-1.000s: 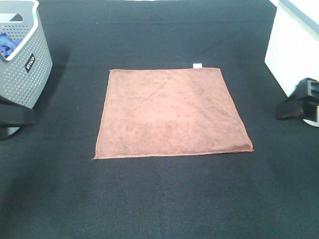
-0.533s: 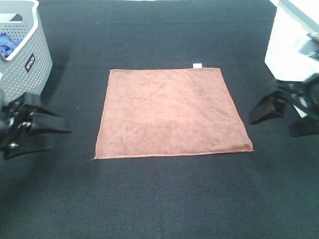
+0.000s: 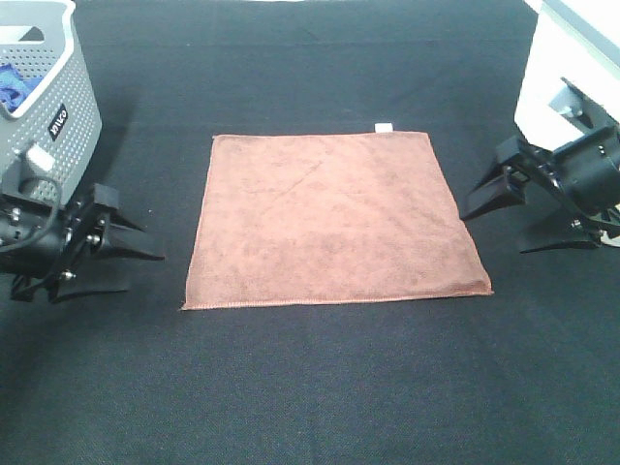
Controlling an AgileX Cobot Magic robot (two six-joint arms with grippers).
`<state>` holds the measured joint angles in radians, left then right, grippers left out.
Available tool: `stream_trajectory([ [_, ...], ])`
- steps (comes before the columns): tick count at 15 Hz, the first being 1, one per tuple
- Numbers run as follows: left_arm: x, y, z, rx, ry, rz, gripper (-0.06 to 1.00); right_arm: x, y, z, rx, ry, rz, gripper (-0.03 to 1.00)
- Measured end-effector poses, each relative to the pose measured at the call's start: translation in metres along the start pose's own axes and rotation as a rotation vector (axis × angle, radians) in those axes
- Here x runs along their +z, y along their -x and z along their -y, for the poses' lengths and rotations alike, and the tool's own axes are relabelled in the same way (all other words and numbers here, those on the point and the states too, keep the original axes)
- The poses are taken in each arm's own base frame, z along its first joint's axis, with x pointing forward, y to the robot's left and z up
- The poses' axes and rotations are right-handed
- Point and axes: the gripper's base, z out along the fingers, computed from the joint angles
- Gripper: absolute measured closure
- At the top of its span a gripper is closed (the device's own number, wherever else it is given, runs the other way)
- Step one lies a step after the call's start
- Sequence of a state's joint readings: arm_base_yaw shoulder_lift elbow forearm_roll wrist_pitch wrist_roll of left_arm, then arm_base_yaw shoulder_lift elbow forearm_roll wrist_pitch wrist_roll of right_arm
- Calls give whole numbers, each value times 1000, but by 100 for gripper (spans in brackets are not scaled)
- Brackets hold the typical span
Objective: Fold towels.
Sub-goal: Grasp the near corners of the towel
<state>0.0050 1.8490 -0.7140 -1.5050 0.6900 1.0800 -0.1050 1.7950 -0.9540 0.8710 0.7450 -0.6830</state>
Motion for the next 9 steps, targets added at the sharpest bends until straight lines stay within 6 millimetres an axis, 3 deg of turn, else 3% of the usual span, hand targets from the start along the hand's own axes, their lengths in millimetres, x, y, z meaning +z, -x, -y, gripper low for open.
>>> stream_trajectory([
  [5,24,9,-12,13,17,-36,32,29,11,18,7,19,-58,15],
  [9,51,16,2,99,59,-43,32,47,6,30,17,4,-103,15],
])
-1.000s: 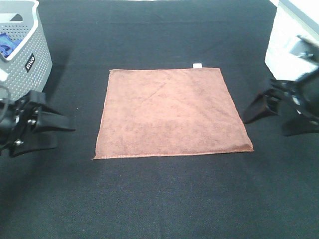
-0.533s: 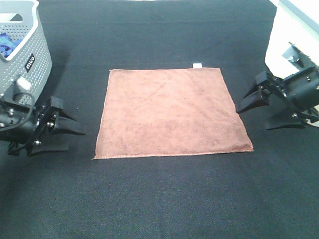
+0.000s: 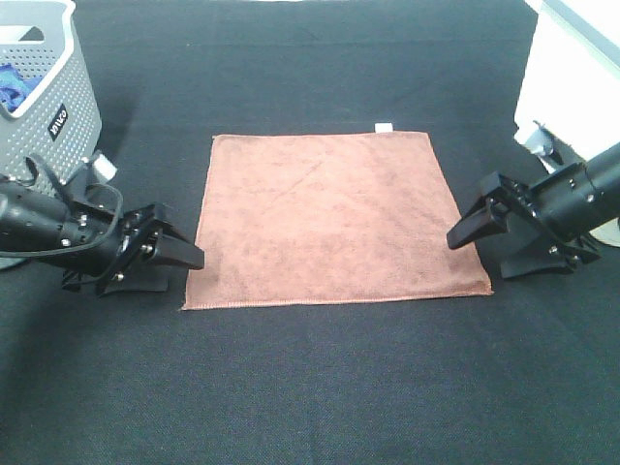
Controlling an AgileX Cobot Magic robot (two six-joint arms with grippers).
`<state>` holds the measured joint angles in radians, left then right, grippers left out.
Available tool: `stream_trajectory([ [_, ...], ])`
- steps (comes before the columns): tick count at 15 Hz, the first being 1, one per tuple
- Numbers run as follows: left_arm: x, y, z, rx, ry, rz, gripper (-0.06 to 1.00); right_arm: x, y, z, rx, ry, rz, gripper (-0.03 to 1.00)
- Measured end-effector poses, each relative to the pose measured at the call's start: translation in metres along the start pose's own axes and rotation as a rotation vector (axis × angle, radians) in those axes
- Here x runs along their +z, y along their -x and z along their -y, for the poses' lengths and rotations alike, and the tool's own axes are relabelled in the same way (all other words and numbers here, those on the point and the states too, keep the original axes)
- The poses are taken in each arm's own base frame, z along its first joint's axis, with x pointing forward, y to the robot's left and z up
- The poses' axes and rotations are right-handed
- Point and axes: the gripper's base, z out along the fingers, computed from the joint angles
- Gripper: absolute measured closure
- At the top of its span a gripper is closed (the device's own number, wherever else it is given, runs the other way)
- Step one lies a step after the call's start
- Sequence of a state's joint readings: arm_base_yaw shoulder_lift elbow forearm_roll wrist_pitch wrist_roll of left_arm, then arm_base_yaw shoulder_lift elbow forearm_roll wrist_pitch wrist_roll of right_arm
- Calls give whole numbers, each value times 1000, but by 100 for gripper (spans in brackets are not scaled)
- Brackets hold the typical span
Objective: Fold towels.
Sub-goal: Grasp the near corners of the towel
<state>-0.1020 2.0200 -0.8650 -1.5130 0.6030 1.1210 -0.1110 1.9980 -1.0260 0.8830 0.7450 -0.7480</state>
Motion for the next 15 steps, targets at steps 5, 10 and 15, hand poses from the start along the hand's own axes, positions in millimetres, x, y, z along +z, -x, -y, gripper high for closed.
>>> stream_trajectory([
  [5,20,2,10,-3,2,1,32,15,3,-5,-25,-4,-6,16],
  [10,45,7,30,19,-34,-8,44,38,15,-29,-49,27,-20,30],
  [15,48,6,25,-10,-17,-13,94,41,23,-20,17,-69,-33,93],
])
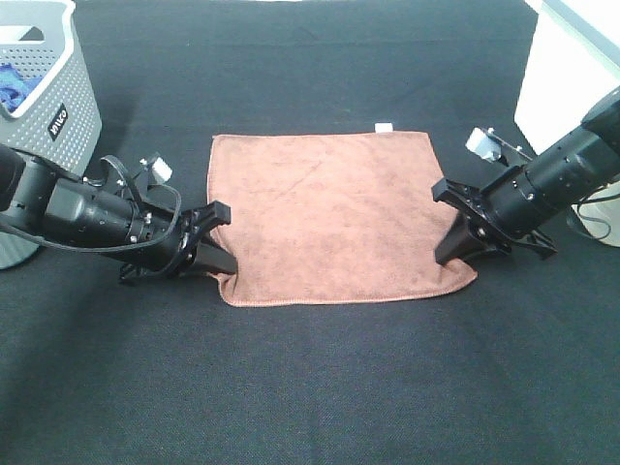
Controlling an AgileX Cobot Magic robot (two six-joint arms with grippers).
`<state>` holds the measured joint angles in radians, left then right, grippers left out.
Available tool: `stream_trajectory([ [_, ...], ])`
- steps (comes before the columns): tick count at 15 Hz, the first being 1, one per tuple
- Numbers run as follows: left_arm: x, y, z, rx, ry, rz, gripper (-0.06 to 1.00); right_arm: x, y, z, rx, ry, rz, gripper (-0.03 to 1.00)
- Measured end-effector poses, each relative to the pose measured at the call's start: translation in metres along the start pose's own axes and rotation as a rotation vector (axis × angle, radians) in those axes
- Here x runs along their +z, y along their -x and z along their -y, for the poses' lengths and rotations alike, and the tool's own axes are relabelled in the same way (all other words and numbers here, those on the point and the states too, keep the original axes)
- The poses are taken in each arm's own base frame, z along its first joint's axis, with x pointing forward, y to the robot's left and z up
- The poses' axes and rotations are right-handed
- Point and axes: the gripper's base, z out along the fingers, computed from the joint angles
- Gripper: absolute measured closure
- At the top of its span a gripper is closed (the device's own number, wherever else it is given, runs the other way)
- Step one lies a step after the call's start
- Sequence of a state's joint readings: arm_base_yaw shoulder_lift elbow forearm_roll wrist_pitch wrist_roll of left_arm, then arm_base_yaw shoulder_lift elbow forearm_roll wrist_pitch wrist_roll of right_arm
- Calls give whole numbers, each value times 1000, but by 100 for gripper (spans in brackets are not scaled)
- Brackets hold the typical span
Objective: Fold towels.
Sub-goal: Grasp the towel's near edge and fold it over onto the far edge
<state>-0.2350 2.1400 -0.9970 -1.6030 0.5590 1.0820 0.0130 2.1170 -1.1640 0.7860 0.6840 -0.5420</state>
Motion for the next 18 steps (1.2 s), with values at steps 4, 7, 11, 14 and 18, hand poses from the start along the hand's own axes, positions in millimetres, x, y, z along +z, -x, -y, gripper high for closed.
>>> stream_trajectory([
  [4,-9,-5,7,20,2,-69,94,-10,-3,-5,-12,-16,-50,97],
  [7,-31,-13,16,46,48,-115,94,-24,-20,-10,-19,-18,-61,97],
  [11,-53,-53,9,14,80,-193,94,-29,-60,-8,10,-23,-135,97],
  [14,-59,-66,7,5,81,-221,94,-32,-72,-9,19,-20,-151,97],
  [18,-70,-55,18,60,76,-147,94,-42,-63,-17,-6,0,-72,97],
])
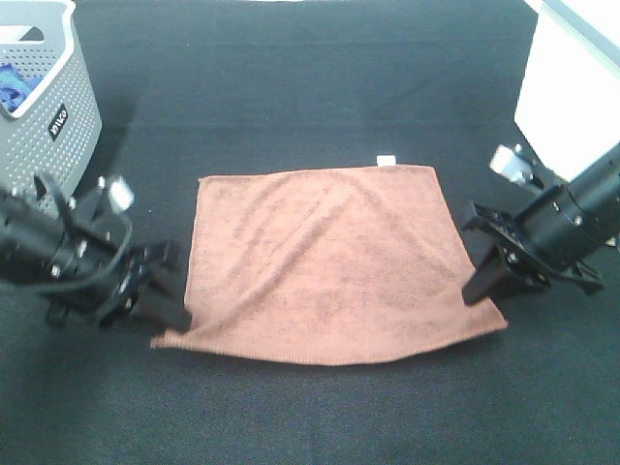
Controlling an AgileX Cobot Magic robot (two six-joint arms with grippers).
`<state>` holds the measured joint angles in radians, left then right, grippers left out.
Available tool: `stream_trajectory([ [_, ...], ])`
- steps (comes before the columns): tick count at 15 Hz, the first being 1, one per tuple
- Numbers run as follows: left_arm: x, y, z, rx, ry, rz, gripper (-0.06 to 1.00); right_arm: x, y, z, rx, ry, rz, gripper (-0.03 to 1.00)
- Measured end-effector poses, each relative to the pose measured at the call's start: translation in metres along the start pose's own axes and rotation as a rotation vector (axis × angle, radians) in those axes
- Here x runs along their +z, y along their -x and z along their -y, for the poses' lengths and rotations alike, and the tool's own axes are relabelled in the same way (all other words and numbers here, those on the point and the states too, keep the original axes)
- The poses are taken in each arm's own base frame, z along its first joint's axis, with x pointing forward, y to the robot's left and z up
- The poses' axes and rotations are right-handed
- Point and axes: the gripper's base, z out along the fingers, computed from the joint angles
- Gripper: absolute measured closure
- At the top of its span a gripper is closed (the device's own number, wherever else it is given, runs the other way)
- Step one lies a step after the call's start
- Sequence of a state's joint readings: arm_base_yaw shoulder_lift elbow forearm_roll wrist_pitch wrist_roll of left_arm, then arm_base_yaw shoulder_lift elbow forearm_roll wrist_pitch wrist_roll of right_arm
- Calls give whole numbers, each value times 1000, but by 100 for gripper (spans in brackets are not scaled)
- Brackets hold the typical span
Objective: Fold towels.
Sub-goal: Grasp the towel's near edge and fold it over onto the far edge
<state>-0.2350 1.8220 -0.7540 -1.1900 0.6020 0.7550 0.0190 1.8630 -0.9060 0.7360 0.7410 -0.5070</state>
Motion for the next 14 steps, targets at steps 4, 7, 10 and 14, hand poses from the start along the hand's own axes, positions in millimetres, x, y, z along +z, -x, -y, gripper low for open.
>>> stream_trajectory([
  [4,-13,41,12,56,47,199,94,-29,50,-20,-83,24,185,97],
  [7,-24,68,18,73,98,350,94,-42,91,-30,-105,38,280,97],
  [10,-24,91,26,111,93,401,94,-36,113,-28,-92,36,297,97],
  [14,-21,133,30,159,142,527,94,-24,151,-23,-75,22,337,97],
])
